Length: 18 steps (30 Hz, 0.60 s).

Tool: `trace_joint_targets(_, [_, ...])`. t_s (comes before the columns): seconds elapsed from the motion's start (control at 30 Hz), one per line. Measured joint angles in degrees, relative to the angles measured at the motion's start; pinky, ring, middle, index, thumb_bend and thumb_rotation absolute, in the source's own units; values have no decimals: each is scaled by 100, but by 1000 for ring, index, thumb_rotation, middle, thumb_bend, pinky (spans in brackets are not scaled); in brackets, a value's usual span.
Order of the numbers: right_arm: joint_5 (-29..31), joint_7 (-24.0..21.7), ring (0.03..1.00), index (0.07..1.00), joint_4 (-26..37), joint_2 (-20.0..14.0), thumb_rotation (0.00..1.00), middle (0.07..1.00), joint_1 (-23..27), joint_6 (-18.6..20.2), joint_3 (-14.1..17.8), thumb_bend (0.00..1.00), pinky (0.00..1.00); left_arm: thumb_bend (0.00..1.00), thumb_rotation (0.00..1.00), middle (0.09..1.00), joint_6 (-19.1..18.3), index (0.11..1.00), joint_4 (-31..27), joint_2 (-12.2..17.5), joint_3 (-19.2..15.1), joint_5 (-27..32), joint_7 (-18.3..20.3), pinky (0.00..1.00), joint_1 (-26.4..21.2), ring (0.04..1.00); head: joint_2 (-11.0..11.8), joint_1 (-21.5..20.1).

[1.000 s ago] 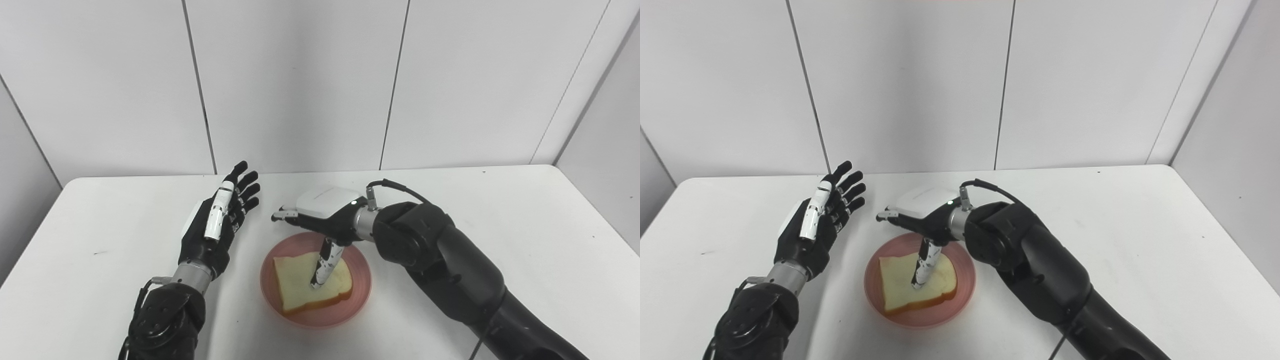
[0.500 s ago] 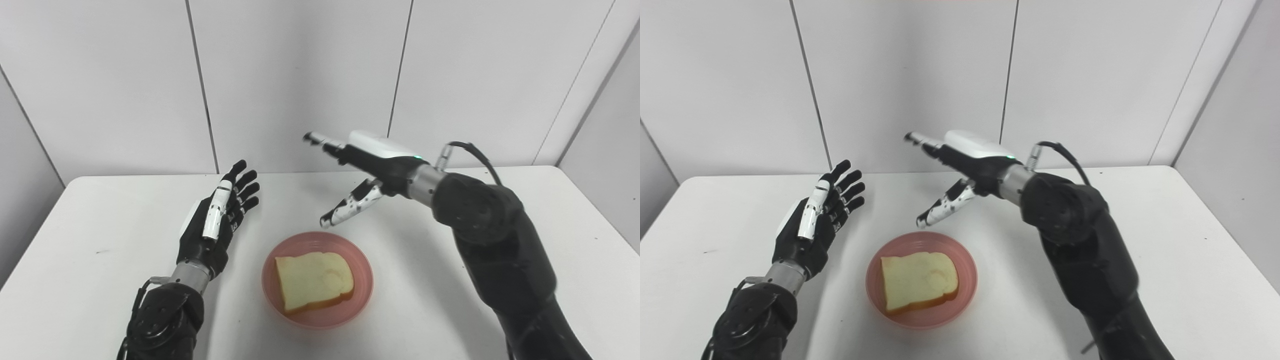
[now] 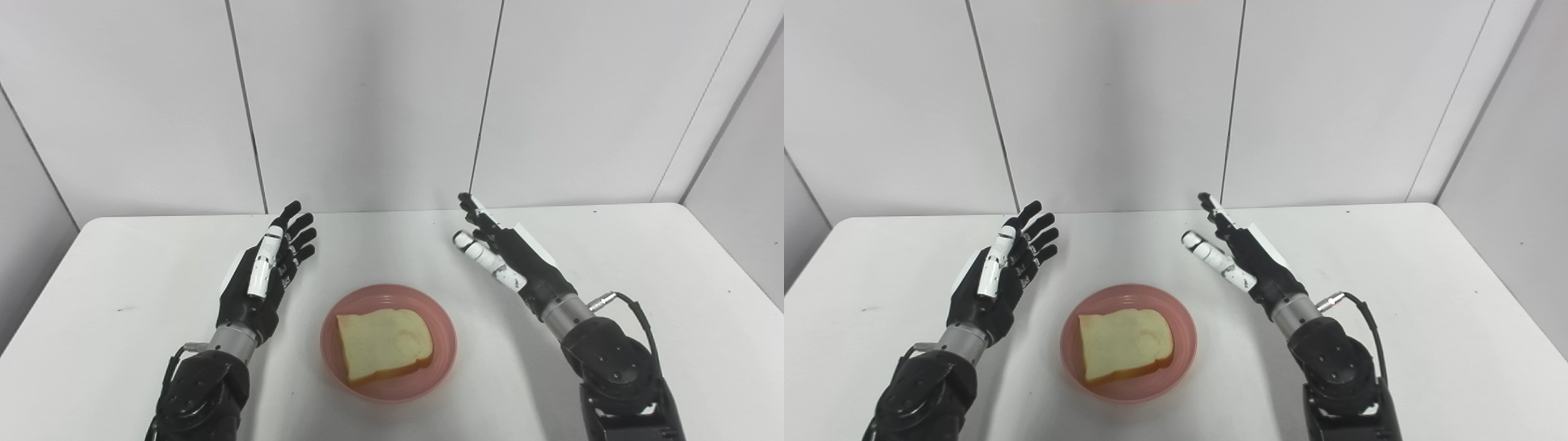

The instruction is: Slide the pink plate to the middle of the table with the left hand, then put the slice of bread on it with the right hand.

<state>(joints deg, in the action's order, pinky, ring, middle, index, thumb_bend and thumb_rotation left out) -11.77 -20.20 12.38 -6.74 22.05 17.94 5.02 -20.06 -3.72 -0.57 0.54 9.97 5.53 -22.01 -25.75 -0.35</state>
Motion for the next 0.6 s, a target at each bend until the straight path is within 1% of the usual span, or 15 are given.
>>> trace_joint_targets(0.1, [352, 262, 1000, 1000, -178, 167, 1000, 1000, -43, -192, 34, 934, 1000, 376, 1000, 924, 26, 921, 104, 3, 2, -3, 2, 927, 2, 919, 35, -18])
trace_joint_targets(0.2, [604, 452, 1000, 1000, -209, 210, 1000, 1000, -61, -215, 70, 877, 1000, 384, 1000, 924, 115, 917, 106, 19, 2, -19, 4, 931, 26, 921, 53, -26])
trace_joint_targets(0.27, [838, 582, 1000, 1000, -209, 245, 1000, 1000, -62, -215, 166, 831, 1000, 384, 1000, 925, 130, 915, 106, 28, 6, -42, 3, 934, 26, 921, 53, -26])
trace_joint_targets(0.3, [923, 640, 1000, 1000, -209, 259, 1000, 1000, -63, -214, 194, 827, 1000, 384, 1000, 925, 132, 915, 106, 28, 7, -50, 1, 934, 28, 921, 53, -26])
trace_joint_targets(0.37, [1030, 761, 1000, 1000, -208, 267, 1000, 1000, -71, -214, 196, 769, 1000, 387, 1000, 929, 136, 921, 106, 27, 9, -91, 1, 944, 32, 926, 62, -26])
trace_joint_targets(0.4, [1079, 798, 1000, 1000, -208, 270, 1000, 1000, -80, -214, 193, 716, 1000, 388, 1000, 933, 136, 925, 106, 27, 16, -91, 4, 945, 33, 930, 36, -44])
trace_joint_targets(0.43, [1103, 848, 1000, 1000, -207, 270, 1000, 1000, -94, -214, 182, 685, 1000, 388, 1000, 934, 137, 926, 106, 27, 21, -91, 7, 943, 35, 931, 35, -44])
trace_joint_targets(0.5, [1157, 928, 1000, 1000, -208, 271, 1000, 1000, -123, -212, 156, 658, 1000, 387, 1000, 934, 146, 927, 108, 23, 29, -91, 12, 941, 37, 931, 27, -53])
trace_joint_targets(0.53, [1178, 970, 1000, 1000, -208, 271, 1000, 1000, -132, -209, 138, 620, 1000, 385, 1000, 933, 147, 925, 113, 24, 32, -93, 12, 939, 38, 929, 9, -44])
trace_joint_targets(0.6, [1201, 1014, 1000, 1000, -209, 271, 1000, 1000, -135, -202, 115, 576, 1000, 383, 1000, 929, 147, 921, 113, 24, 35, -122, 11, 935, 38, 926, 9, -44])
